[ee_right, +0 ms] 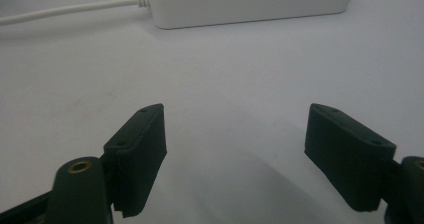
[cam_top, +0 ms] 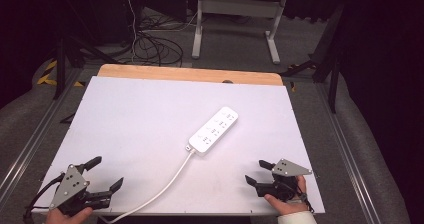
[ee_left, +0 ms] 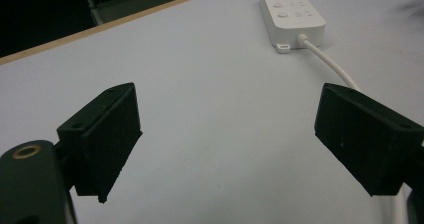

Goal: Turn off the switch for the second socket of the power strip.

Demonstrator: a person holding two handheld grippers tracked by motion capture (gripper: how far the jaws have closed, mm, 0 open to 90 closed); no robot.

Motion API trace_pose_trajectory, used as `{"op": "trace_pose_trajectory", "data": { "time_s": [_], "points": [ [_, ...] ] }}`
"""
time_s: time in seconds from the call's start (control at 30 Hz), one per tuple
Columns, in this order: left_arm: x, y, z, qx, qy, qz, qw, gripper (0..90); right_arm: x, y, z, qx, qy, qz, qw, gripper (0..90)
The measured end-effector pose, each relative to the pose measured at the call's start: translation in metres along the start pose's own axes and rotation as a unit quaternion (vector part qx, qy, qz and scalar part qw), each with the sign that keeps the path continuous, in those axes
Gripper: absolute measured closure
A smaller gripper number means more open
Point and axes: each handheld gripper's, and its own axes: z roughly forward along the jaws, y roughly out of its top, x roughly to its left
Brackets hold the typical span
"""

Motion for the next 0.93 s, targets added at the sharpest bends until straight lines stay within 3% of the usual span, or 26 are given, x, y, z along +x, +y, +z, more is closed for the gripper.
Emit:
{"op": "trace_pose_trajectory", "data": {
  "time_s": [0.2,0.93],
  "points": [
    [-0.0002,-0.0004,0.0000,0.001,0.001,0.002,1.0000,12.0,0.0013,0.0042,-0.0059,-0.028,-0.006,-0.011,0.9995,26.9],
    [0.0011,-0.0009,0.0014,0.000,0.000,-0.005,1.0000,12.0,-0.0010,0.0034,-0.0074,-0.033,-0.013,-0.016,0.9992,27.3]
  ]
}}
